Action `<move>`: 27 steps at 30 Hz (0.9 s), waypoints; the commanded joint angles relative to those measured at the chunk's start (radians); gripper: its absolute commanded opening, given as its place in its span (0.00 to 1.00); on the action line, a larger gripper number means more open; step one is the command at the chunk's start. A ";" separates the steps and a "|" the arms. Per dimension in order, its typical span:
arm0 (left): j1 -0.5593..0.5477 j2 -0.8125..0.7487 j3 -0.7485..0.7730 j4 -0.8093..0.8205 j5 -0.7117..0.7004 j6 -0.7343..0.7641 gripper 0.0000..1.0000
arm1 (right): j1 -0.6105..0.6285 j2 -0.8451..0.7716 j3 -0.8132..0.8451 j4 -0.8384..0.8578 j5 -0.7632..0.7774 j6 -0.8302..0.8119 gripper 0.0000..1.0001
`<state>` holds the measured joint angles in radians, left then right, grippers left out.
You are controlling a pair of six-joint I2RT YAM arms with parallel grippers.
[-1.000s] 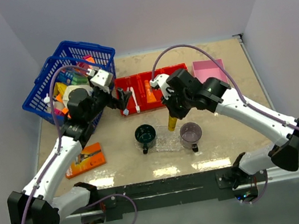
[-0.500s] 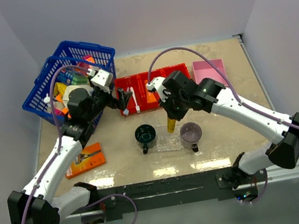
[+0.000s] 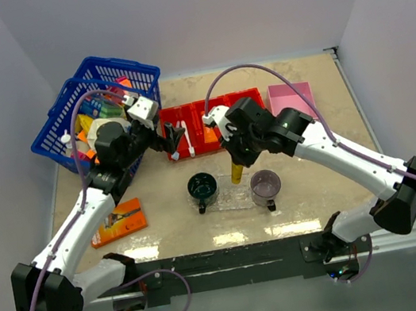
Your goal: Prepare toiletry sets of a toothbrush and toothpaste on the tray
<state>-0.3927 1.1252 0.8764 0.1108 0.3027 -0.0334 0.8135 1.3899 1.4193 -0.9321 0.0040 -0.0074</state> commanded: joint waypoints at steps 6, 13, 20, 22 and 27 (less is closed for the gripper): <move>0.005 0.001 -0.001 0.046 0.015 0.007 0.98 | 0.007 -0.022 0.004 -0.010 -0.015 0.000 0.00; 0.005 0.002 -0.001 0.046 0.016 0.007 0.98 | 0.007 -0.022 -0.014 0.007 0.011 -0.002 0.00; 0.005 0.007 -0.001 0.046 0.018 0.007 0.98 | 0.009 -0.029 -0.042 0.041 0.039 -0.005 0.00; 0.005 0.007 -0.001 0.044 0.018 0.007 0.98 | 0.009 -0.029 -0.054 0.050 0.040 -0.008 0.00; 0.005 0.008 -0.001 0.046 0.019 0.009 0.98 | 0.009 -0.040 -0.079 0.087 0.039 -0.005 0.00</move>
<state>-0.3927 1.1339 0.8764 0.1108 0.3084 -0.0334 0.8181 1.3884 1.3560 -0.9138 0.0288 -0.0078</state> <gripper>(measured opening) 0.984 0.047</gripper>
